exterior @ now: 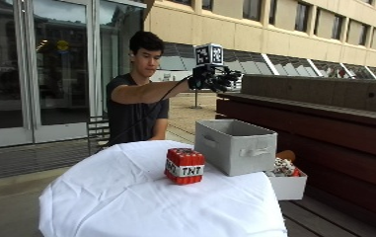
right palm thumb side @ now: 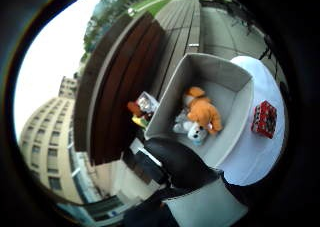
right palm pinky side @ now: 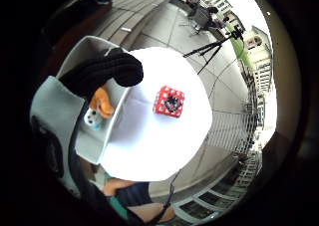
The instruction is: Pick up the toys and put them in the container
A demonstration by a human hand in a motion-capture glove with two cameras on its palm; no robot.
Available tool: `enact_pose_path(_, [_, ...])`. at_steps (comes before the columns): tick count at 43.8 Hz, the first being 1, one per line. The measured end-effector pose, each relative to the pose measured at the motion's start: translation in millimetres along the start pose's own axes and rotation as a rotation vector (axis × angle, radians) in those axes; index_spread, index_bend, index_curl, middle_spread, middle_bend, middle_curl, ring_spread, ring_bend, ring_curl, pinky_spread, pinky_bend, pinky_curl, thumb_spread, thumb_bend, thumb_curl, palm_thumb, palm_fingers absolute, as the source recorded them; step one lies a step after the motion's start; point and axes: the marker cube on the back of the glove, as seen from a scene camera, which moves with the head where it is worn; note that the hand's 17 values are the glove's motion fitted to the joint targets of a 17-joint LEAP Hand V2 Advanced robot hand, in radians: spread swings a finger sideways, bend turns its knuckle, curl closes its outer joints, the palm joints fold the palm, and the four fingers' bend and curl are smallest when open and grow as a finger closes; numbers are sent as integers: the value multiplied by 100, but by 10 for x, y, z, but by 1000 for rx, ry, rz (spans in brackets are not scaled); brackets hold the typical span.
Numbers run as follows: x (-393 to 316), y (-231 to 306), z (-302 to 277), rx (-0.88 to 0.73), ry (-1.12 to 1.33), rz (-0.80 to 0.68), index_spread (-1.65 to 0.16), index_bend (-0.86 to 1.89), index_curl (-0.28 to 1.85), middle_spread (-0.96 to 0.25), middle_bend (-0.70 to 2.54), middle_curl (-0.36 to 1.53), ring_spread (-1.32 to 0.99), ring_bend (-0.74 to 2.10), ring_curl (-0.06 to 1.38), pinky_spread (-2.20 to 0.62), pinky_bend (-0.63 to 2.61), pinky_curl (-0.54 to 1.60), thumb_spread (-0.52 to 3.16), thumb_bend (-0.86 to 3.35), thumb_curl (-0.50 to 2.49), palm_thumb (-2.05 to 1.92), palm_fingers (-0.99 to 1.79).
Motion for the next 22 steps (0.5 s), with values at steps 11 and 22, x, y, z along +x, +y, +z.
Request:
enact_pose_path(11, [1063,133,73,24,72,152,-29,7,5,-5,16,49,-7,67,28,-8,147,44,96,-9,43,-10,-24])
enact_pose_path(22, [1892,241,944,-111,55,235,-29,4,6,-3,15,43,-2,54,25,-1,145,41,90,-9,35,-10,-27])
